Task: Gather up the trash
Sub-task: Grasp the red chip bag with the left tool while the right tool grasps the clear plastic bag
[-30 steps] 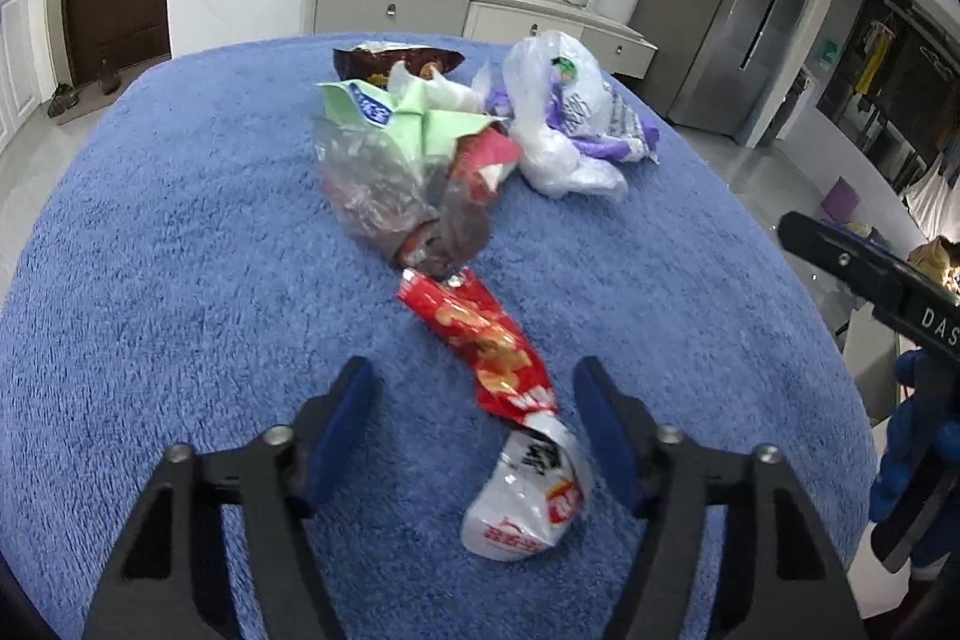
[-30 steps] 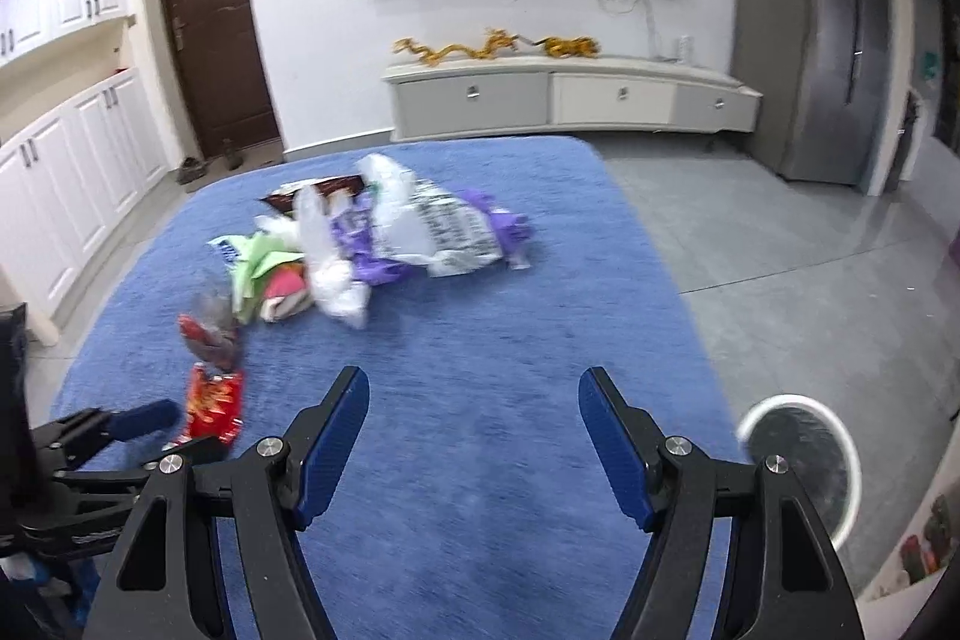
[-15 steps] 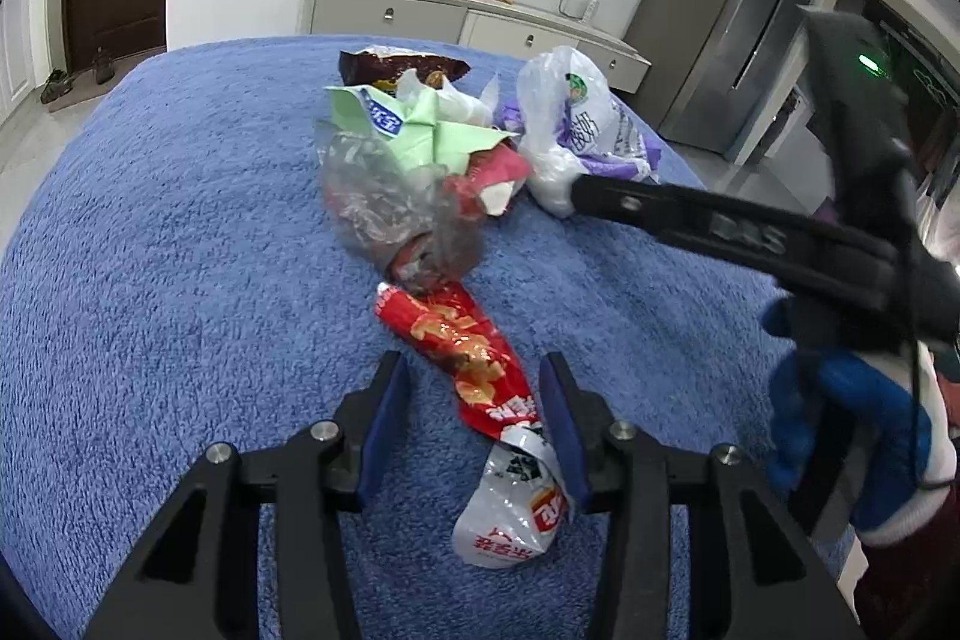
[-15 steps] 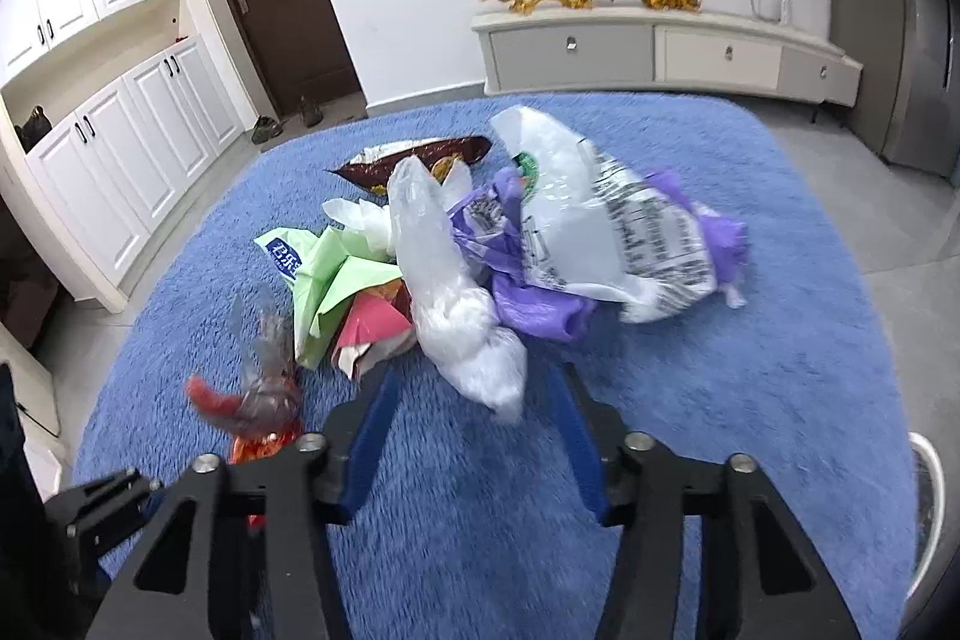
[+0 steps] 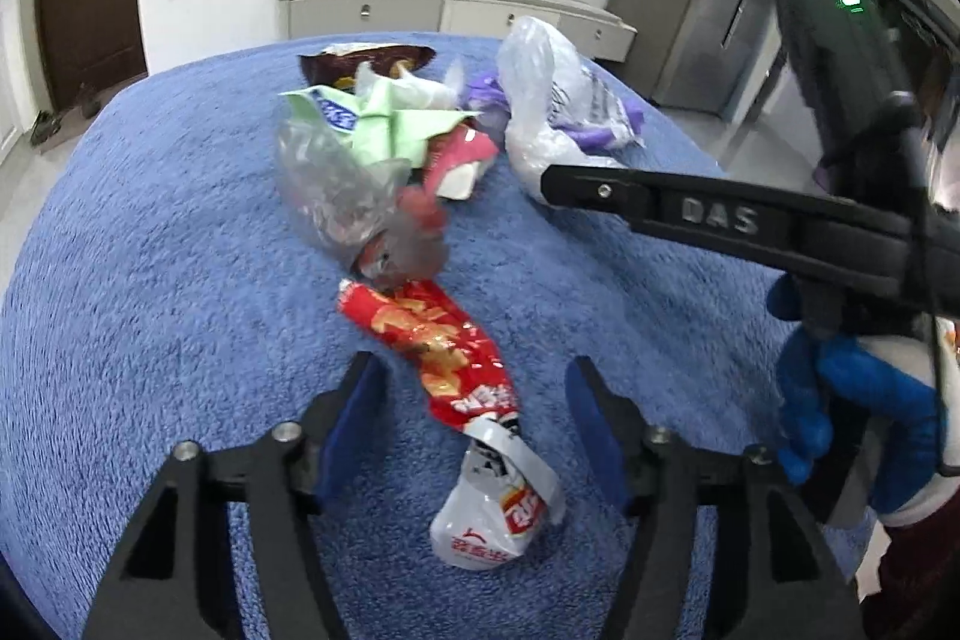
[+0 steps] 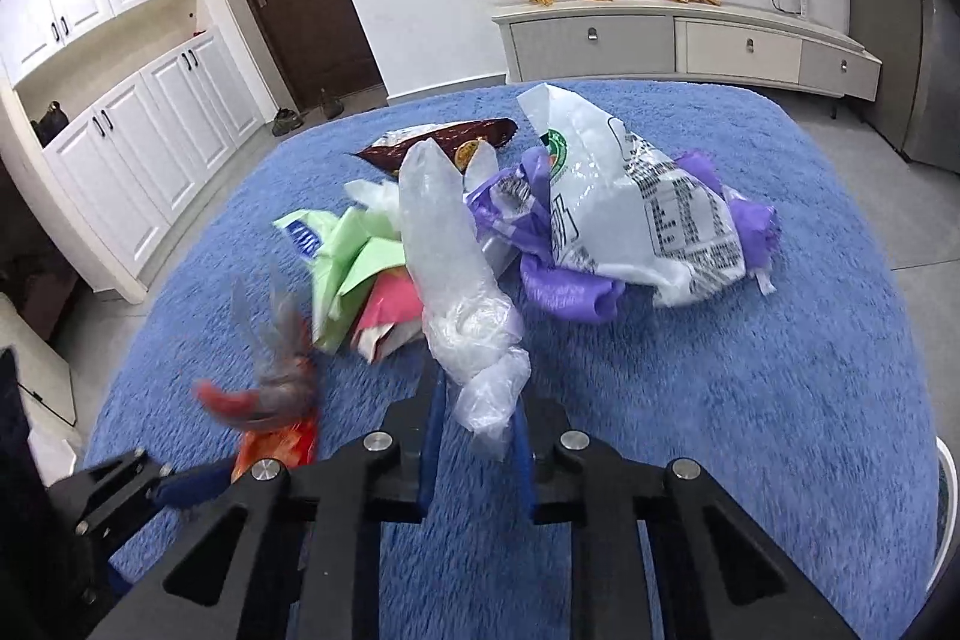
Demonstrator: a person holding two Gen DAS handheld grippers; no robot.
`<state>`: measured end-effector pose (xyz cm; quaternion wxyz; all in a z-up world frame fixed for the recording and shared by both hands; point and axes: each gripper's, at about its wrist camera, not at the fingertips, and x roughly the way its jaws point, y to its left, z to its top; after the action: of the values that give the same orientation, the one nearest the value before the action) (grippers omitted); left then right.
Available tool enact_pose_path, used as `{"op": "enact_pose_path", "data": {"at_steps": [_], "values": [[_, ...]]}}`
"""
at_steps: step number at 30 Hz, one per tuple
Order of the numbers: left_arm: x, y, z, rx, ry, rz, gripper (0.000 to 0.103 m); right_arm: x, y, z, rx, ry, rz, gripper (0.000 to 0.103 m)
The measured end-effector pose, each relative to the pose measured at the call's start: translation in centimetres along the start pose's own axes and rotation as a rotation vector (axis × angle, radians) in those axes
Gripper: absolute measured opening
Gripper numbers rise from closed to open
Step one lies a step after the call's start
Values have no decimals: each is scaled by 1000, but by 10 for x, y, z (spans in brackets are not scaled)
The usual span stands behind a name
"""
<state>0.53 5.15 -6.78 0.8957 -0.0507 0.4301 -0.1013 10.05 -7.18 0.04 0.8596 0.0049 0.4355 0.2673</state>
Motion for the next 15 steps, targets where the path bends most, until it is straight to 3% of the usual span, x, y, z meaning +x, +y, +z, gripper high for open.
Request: {"op": "enact_pose_path", "data": {"at_steps": [3, 6, 9, 15], "values": [[0, 1, 0, 2, 1, -1, 64, -12, 2, -9, -7, -8, 1, 18], [-4, 7, -1, -32, -10, 14, 46, -29, -1, -19, 5, -20, -3, 18], [-9, 16, -4, -83, -20, -28, 26, -48, -7, -28, 21, -36, -16, 18], [-29, 5, -8, -79, -60, -28, 24, -86, -17, -42, 45, -94, -45, 18]]}}
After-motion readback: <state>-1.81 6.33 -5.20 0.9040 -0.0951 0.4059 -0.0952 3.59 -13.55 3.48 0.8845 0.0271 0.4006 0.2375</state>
